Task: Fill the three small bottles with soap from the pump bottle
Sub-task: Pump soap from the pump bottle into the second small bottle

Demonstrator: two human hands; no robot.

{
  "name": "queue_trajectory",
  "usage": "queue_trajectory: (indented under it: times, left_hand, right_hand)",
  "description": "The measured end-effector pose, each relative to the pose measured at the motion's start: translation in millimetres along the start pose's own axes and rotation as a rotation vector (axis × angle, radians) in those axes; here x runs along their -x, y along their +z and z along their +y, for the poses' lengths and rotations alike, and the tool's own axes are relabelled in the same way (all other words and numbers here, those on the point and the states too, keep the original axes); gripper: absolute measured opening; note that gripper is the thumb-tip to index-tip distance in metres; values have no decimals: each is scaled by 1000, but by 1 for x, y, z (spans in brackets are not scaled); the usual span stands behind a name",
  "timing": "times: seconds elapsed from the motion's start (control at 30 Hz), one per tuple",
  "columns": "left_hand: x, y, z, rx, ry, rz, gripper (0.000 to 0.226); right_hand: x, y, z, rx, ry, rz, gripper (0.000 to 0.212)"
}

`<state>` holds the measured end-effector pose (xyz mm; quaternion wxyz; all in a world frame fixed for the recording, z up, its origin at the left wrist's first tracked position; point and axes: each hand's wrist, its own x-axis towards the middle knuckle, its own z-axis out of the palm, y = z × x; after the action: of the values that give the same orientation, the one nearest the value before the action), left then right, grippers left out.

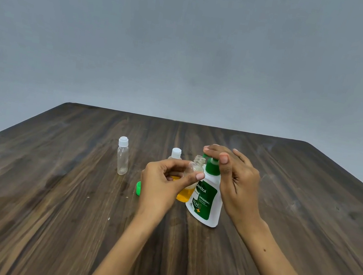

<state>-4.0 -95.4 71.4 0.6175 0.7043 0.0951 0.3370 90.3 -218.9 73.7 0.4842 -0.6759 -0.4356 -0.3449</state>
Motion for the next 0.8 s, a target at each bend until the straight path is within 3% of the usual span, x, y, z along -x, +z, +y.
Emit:
queue_trajectory:
  times: [0.27,0.43,0.8]
  left_hand:
    - [0,-1,-3,23,-11,5,35]
    - [-1,0,-2,12,-11,9,23]
    - [1,0,0,12,-6,11,23]
  right_hand:
    - [-1,1,0,-5,1,11,59]
    - [1,1,1,-6,6,16,59]
    - [2,3,1,-22,13,32,59]
